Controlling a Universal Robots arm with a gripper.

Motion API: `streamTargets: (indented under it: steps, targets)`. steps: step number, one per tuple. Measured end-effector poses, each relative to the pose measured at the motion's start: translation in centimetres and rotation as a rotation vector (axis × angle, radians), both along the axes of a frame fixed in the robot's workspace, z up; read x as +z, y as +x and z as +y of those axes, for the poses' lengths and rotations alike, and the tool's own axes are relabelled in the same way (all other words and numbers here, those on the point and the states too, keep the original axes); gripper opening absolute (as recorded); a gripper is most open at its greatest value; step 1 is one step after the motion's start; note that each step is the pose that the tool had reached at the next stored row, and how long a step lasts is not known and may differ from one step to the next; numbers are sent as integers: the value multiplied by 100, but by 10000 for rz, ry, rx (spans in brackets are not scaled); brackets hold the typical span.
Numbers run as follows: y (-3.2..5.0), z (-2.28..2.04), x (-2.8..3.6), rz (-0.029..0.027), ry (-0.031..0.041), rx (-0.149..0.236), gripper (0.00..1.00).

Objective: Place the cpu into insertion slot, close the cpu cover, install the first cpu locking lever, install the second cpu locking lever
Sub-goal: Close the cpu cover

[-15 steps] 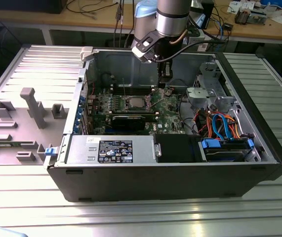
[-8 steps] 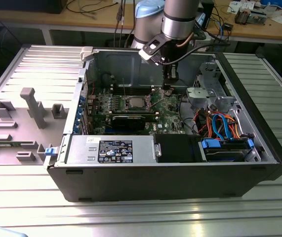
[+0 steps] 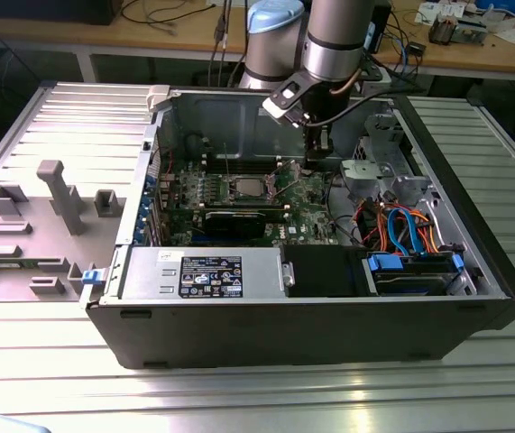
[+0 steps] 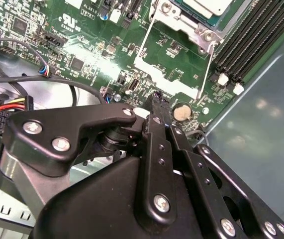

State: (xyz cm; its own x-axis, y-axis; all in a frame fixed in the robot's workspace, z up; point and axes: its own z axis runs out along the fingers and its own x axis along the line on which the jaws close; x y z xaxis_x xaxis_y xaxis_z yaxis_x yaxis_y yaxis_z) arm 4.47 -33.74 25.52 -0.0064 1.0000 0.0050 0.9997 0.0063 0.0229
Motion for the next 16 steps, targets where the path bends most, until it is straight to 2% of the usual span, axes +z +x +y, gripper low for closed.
streamTargets:
  steps: [3,16]
  targets:
    - [-2,0,-44,0,1,11,11]
    - [-3,0,-47,1,1,11,11]
